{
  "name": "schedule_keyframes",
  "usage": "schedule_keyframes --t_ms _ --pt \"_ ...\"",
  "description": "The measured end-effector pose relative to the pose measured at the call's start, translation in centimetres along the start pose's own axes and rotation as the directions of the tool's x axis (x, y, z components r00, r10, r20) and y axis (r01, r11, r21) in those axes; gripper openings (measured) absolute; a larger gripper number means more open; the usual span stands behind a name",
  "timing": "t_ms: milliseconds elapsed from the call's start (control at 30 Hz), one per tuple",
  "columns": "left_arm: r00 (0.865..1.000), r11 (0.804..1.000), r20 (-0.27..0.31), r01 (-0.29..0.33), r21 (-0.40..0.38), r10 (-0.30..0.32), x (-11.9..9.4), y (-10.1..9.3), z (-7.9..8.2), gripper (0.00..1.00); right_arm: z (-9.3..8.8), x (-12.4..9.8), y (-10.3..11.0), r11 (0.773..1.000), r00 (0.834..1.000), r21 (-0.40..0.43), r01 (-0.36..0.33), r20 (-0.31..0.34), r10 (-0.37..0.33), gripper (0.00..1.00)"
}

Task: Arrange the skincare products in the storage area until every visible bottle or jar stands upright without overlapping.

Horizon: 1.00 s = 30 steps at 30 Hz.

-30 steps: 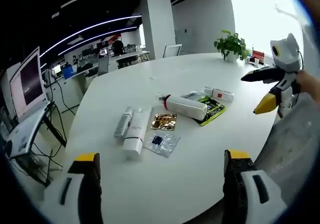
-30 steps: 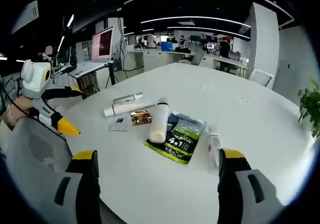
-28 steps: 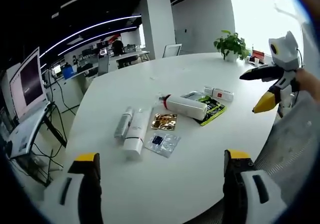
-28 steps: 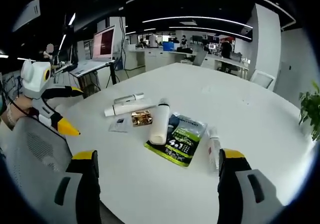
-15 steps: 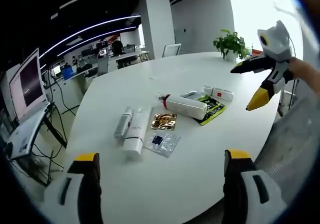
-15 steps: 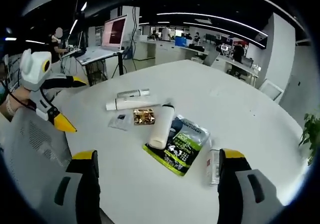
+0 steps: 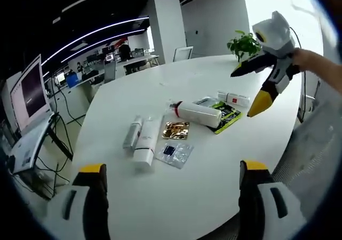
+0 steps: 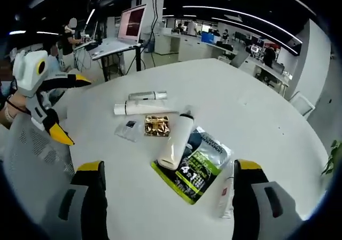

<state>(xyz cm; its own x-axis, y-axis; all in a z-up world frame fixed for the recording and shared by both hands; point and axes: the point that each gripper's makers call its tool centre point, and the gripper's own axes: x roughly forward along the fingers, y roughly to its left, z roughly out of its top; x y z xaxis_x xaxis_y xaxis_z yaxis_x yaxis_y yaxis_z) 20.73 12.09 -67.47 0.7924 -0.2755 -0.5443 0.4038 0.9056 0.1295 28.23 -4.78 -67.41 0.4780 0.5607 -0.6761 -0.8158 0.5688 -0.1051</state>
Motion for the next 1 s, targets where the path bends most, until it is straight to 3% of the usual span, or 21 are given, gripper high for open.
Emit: schedule_keyframes --t_ms 167,567,733,1000 --pt "1.000 1.000 0.002 -0.005 -0.011 0.005 0.0 0.0 0.0 0.99 -0.3 1.3 -0.8 0.999 0.998 -0.032 -0.002 -0.056 0.000 0.94" --pt "1.000 1.000 -0.008 0.004 -0.016 -0.004 0.0 0.1 -0.3 0.98 0.6 3.8 -0.6 0.998 0.993 -0.057 -0.042 -0.111 0.036 0.92" --pt "1.000 1.000 -0.011 0.009 -0.013 -0.009 0.0 0.0 -0.4 0.98 1.1 4.9 -0.5 0.995 0.991 -0.069 -0.079 -0.117 0.070 0.79" --pt "1.000 1.000 -0.007 0.008 -0.010 -0.008 0.0 0.0 -0.3 0.97 0.7 6.2 -0.8 0.992 0.980 -0.081 -0.096 -0.183 0.080 0.70"
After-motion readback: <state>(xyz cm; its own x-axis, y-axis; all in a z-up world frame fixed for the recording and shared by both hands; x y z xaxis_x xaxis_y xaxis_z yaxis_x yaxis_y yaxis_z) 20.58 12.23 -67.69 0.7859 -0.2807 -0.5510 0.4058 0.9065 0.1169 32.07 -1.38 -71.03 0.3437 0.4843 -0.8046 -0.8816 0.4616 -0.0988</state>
